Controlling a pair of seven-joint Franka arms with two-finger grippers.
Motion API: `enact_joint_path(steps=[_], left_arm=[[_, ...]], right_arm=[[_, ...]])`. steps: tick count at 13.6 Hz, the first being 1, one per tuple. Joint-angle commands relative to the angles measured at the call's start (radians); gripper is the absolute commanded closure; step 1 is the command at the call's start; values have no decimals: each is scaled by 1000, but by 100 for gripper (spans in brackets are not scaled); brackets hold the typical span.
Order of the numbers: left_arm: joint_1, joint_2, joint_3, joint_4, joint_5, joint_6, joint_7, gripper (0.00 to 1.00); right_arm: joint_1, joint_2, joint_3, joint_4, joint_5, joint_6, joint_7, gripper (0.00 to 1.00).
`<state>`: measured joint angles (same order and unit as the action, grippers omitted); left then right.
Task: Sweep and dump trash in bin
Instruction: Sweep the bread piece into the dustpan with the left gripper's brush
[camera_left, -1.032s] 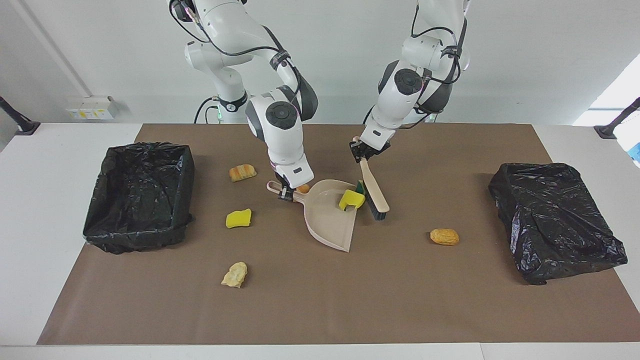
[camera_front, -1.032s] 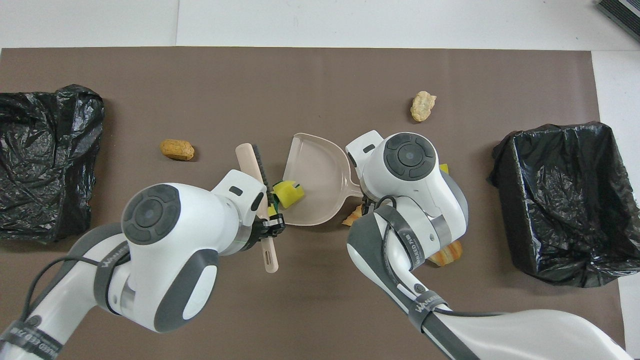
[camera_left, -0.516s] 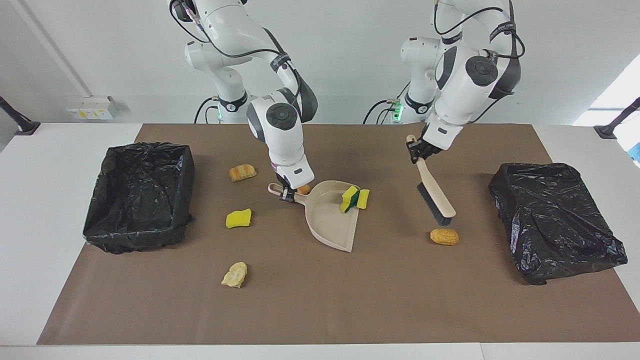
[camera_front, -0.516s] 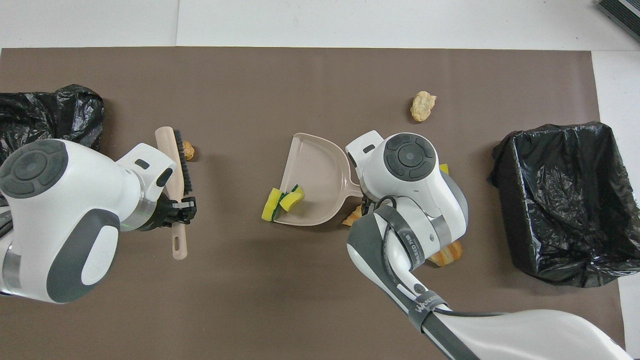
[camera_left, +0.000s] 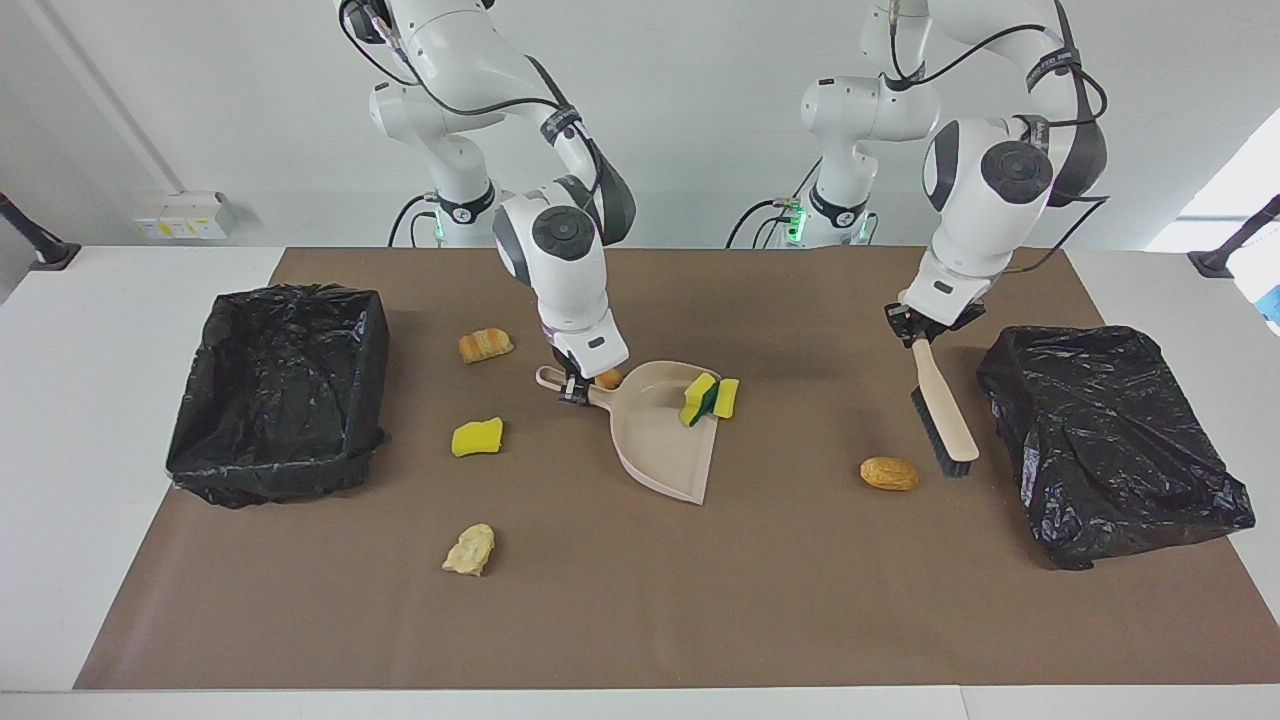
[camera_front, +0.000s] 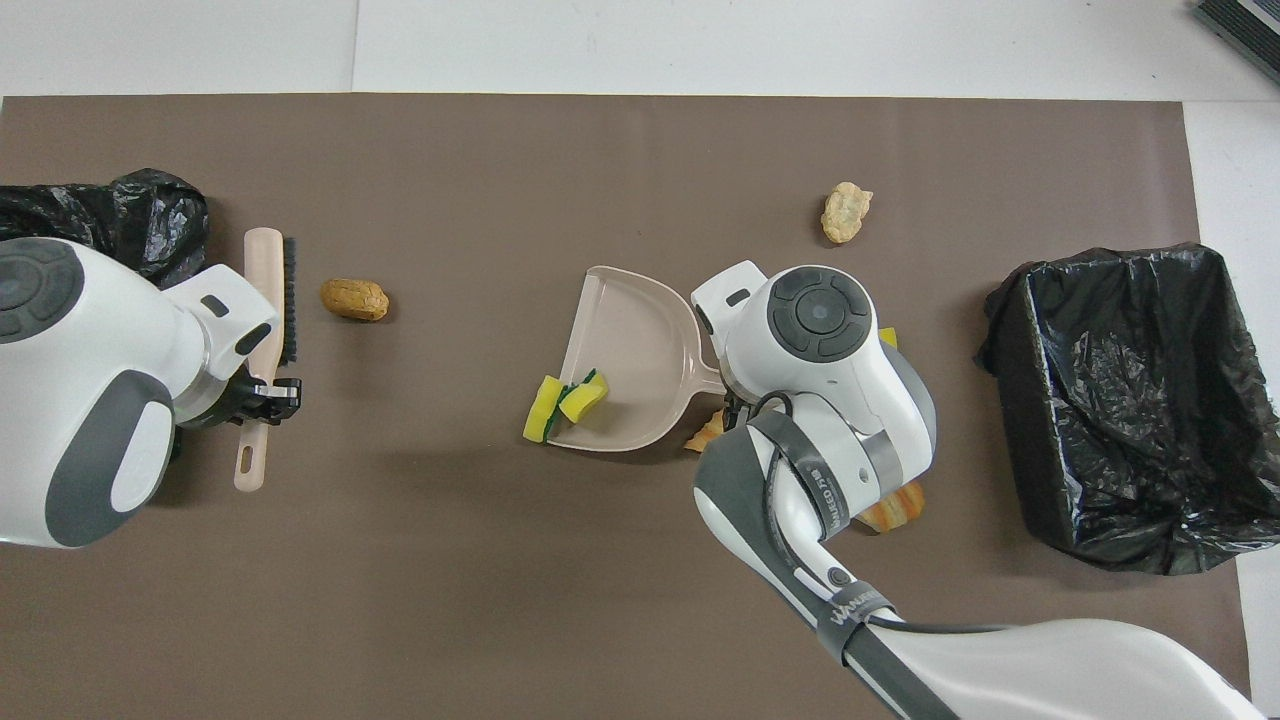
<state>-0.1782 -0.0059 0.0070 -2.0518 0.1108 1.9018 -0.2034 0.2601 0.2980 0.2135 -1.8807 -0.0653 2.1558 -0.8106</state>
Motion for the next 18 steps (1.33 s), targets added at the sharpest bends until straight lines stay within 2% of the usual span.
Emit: enact_joint_path(steps=[1, 5, 9, 11, 14, 18], left_arm=[[23, 76, -10, 56, 21, -3, 12, 100], [40, 141, -10, 81, -17, 31, 10, 100], [17, 133, -16, 41, -69, 57, -1, 100], [-36, 123, -18, 26, -103, 50, -16, 100], [-119, 75, -18, -56, -173, 69, -102, 100], [-254, 52, -19, -67, -275, 60, -232, 100]], right_arm=[[-1, 0, 7, -15, 15, 19, -19, 100], [-1, 0, 7, -15, 15, 18, -18, 100], [-1, 0, 7, -15, 16, 18, -18, 100], [1, 0, 9, -15, 16, 18, -16, 100], [10, -3, 9, -17, 16, 6, -21, 100], [22, -8, 9, -21, 16, 7, -18, 100]])
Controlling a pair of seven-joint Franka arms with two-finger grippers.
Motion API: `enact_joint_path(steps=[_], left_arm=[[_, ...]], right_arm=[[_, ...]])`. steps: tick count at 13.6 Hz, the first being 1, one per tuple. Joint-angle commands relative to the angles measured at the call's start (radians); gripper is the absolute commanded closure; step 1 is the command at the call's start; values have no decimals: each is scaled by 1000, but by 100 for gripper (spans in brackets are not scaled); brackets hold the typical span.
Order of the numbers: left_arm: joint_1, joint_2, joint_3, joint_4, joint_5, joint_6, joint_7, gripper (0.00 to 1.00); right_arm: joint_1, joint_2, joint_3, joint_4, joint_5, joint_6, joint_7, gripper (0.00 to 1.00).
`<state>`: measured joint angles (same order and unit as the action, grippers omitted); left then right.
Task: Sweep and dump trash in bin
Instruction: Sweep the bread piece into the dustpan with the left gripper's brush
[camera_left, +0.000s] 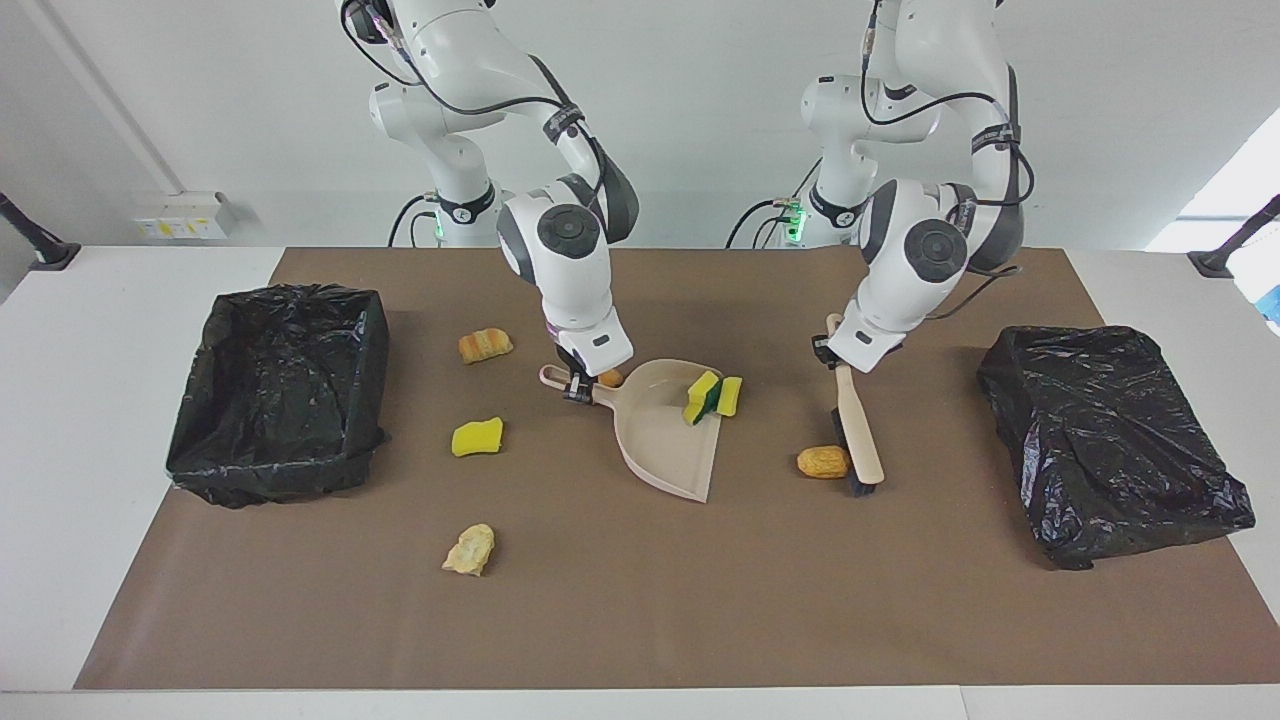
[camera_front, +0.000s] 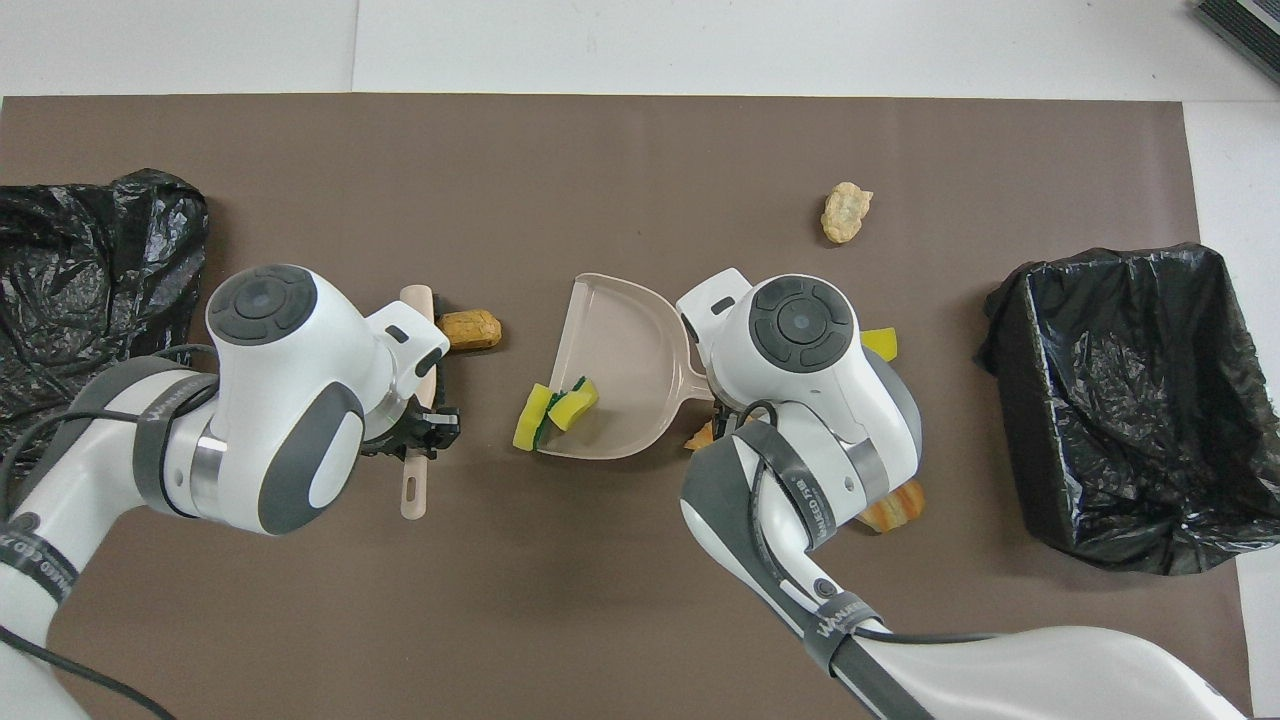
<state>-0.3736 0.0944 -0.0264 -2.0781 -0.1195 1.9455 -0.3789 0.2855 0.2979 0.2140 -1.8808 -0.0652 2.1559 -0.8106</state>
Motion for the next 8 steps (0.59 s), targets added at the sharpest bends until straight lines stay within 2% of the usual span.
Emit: enact_joint_path(steps=[1, 5, 8], left_arm=[[-89, -54, 16, -51, -72, 16, -81, 100], [-154, -65, 13, -59, -135, 27, -149, 100], [-215, -64, 11, -56, -154, 101, -157, 100]], right_arm=[[-3, -9, 8, -21, 16, 9, -18, 100], [-3, -5, 8, -23, 16, 21, -16, 100], [1, -2, 8, -26, 21, 27, -12, 100]])
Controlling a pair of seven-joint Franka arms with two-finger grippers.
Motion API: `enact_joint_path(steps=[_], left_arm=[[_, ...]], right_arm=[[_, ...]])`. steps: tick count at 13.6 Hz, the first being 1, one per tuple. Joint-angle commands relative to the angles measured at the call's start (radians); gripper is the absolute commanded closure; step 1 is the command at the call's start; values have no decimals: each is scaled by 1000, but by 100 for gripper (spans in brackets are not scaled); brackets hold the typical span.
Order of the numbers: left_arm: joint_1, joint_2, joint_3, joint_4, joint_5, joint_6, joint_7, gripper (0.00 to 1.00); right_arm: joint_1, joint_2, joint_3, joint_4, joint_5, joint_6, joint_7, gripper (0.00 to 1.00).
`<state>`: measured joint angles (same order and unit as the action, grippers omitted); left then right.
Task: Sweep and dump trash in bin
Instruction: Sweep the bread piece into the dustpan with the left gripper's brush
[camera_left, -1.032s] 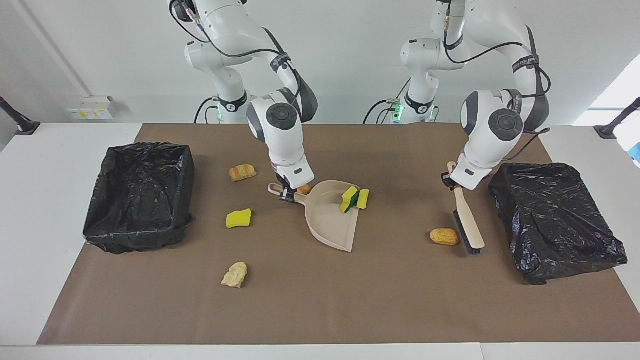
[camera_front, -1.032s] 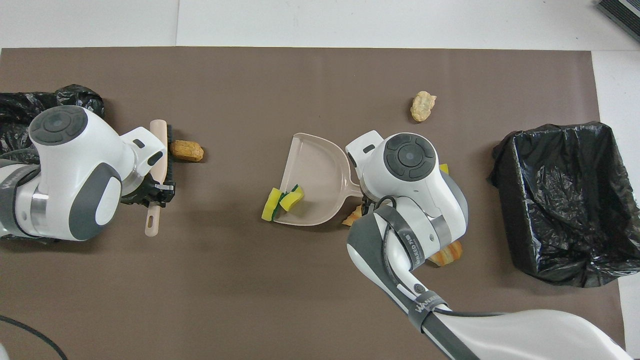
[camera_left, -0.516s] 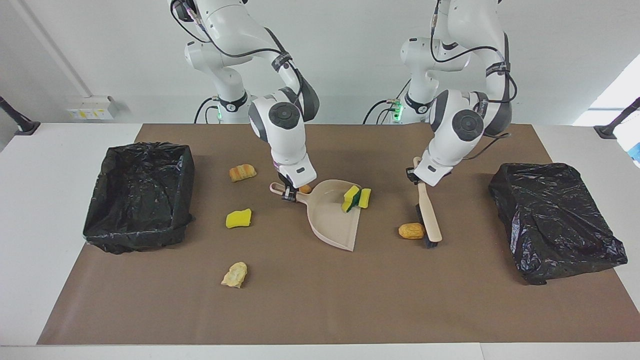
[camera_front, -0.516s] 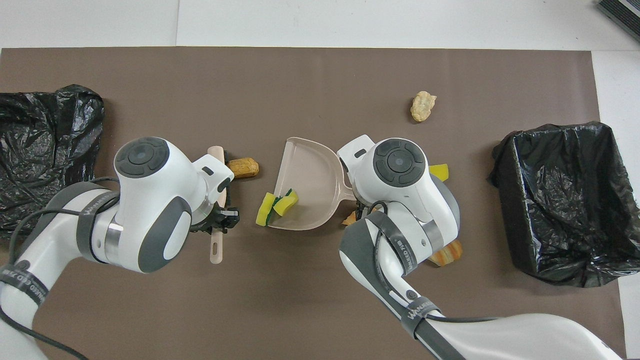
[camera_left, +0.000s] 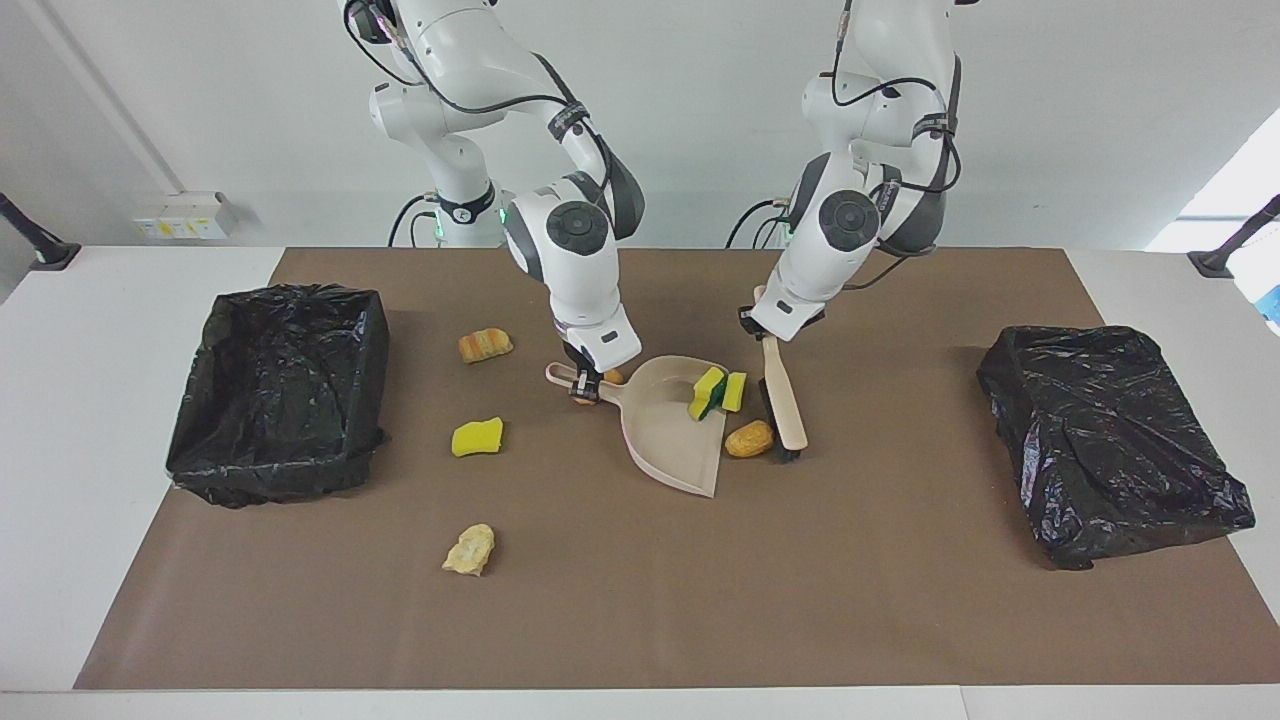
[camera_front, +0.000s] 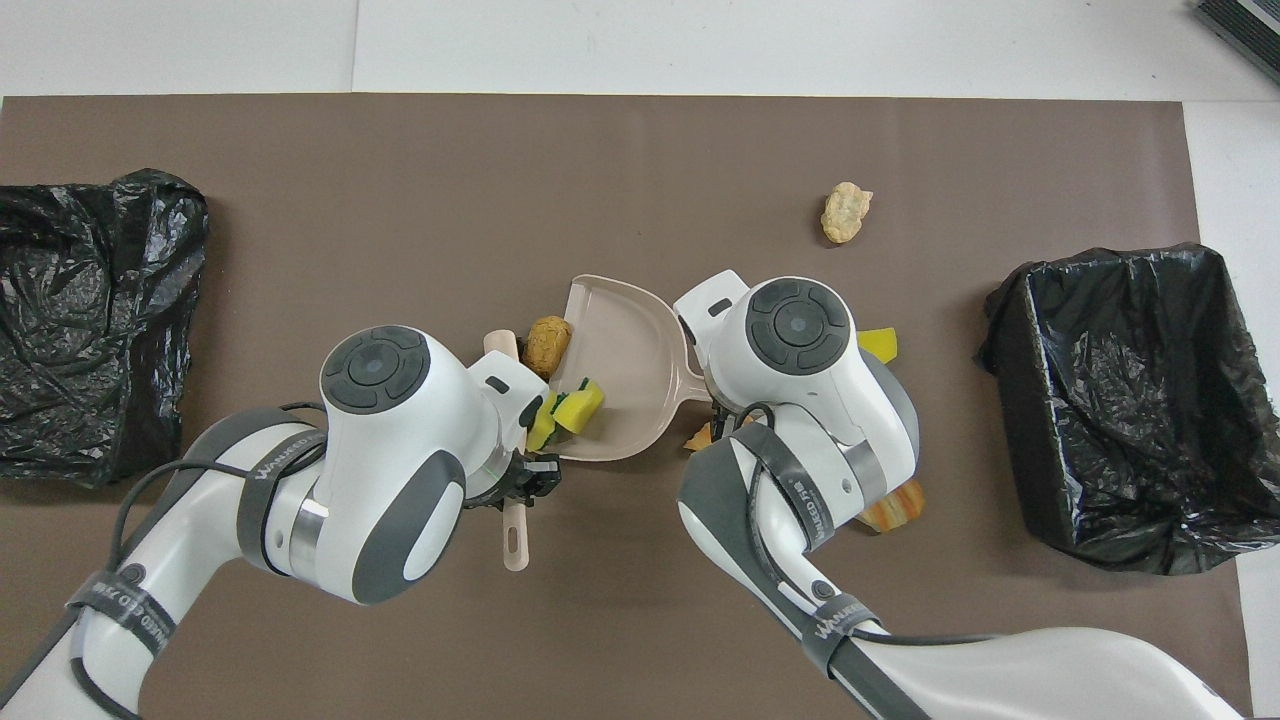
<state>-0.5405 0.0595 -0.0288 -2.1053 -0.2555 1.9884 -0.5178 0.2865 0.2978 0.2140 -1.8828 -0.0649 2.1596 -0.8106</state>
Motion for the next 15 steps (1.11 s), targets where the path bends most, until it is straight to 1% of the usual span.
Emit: enact_joint_path(steps=[1, 4, 6, 7, 8, 9, 12, 14, 15], left_arm=[[-65, -29, 13, -25, -21, 69, -18, 100], [-70, -23, 15, -9, -25, 49, -25, 100], [-62, -21, 20, 13, -19, -12, -18, 100], [-59, -29, 23, 25, -5, -52, -8, 100], [-58, -36, 24, 46, 30, -98, -1, 100], [-59, -40, 21, 66, 77, -124, 28, 100], [-53, -35, 24, 68, 96, -116, 44, 100], [-21, -27, 27, 89, 201, -134, 83, 100], [-7, -35, 27, 100, 225, -160, 108, 100]], right_arm=[[0, -2, 8, -27, 20, 23, -7, 100], [2, -3, 11, -27, 22, 22, 45, 100], [0, -3, 11, -27, 22, 13, 39, 100], [0, -3, 11, -27, 23, 6, 31, 100], [-1, -5, 13, -27, 52, 2, 12, 100], [-3, -6, 13, -27, 86, 0, -39, 100], [-15, -5, 13, -25, 157, 12, -175, 100], [-35, -5, 13, -15, 178, 13, -284, 100], [-43, -6, 13, -9, 181, 10, -335, 100]])
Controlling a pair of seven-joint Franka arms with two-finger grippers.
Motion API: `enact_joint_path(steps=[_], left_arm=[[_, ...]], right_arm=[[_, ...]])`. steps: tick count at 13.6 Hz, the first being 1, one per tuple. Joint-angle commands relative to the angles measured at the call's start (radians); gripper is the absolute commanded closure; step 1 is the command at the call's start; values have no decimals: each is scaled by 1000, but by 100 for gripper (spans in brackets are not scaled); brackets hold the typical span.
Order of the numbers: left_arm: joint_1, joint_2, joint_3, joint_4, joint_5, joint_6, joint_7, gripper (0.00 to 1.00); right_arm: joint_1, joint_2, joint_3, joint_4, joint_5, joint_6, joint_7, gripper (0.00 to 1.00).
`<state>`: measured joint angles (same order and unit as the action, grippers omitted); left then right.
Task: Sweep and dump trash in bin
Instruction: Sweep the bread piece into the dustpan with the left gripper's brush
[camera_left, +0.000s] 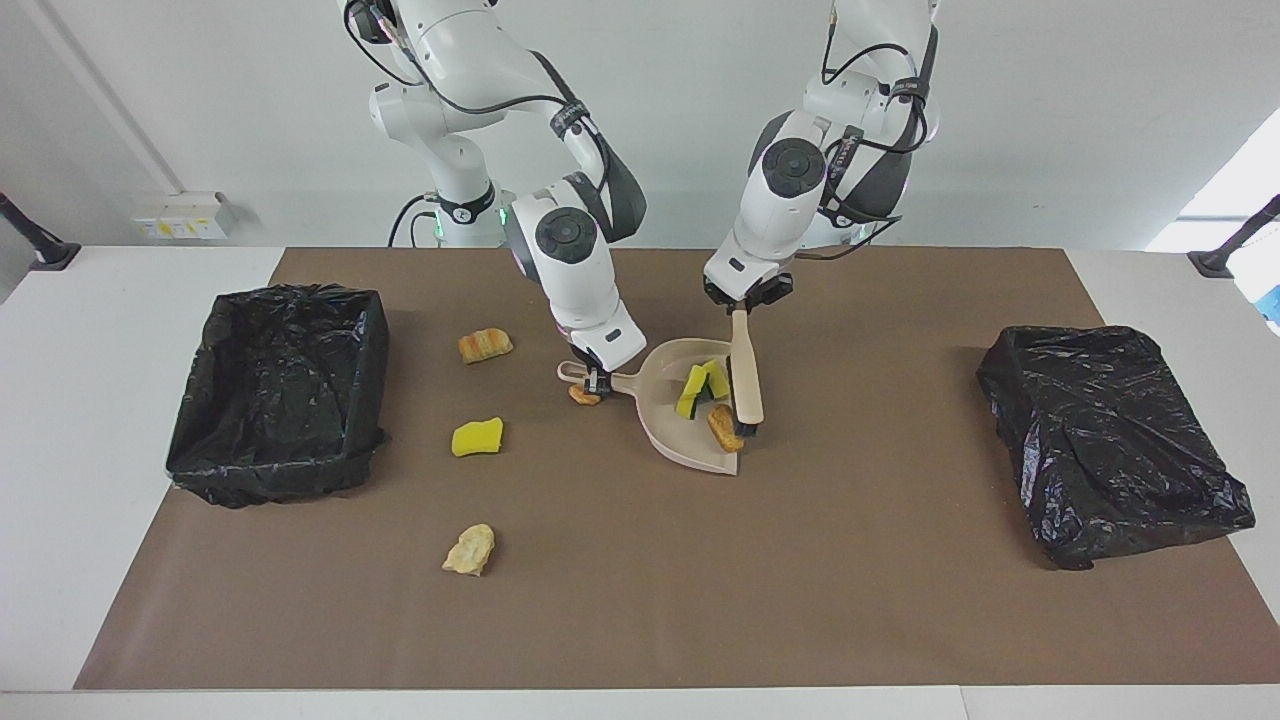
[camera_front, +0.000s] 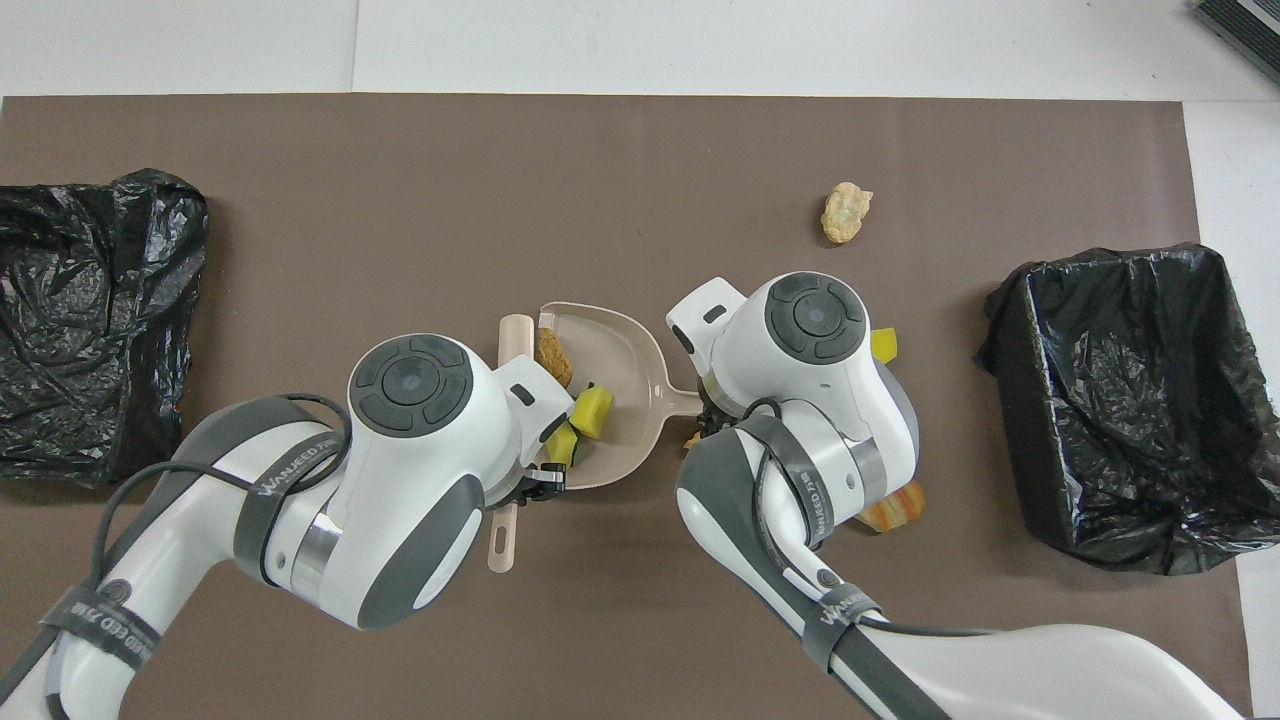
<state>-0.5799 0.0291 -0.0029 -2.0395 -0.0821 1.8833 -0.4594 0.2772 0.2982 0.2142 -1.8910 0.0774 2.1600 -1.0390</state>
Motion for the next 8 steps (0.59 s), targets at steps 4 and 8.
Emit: enact_joint_path(steps=[4, 8], left_arm=[[110, -66, 17, 146, 53, -249, 105, 100], [167, -127, 18, 131, 51, -351, 195, 100]], right_arm=[[-56, -24, 13, 33, 39, -21, -205, 100], [-111, -63, 10, 125, 19, -179, -236, 100]])
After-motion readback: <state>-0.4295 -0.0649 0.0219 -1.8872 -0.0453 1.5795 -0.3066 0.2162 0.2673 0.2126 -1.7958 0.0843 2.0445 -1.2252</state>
